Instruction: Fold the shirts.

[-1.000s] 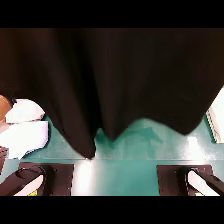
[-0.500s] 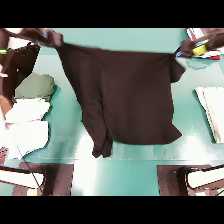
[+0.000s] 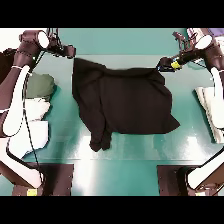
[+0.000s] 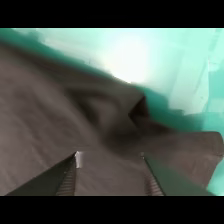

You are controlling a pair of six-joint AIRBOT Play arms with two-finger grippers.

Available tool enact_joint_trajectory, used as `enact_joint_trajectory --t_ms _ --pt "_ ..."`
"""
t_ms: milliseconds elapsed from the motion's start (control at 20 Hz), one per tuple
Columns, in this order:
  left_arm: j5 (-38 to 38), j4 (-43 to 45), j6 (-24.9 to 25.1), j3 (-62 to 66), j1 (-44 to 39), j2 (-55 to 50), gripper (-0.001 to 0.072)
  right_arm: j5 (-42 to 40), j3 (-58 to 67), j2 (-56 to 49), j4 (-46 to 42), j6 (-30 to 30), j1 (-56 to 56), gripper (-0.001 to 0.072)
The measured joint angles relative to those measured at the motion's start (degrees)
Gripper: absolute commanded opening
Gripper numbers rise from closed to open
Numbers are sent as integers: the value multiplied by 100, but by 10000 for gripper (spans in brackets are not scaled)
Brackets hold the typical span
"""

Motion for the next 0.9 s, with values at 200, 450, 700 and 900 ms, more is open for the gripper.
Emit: enact_joint_trajectory --t_ms 200,450,700,900 --pt "-1016 -20 -59 302 59 35 500 339 111 160 -7 -22 -81 450" --pt "-2450 -343 -107 -125 98 645 500 621 -879 1250 -11 -186 -382 450" --pt "-2527 -1239 -76 -2374 -275 1985 500 629 -2402 2527 -31 -321 -632 451" --pt "-2006 -1862 -426 -4806 -994 3296 500 286 -3392 3311 -15 -365 -684 450"
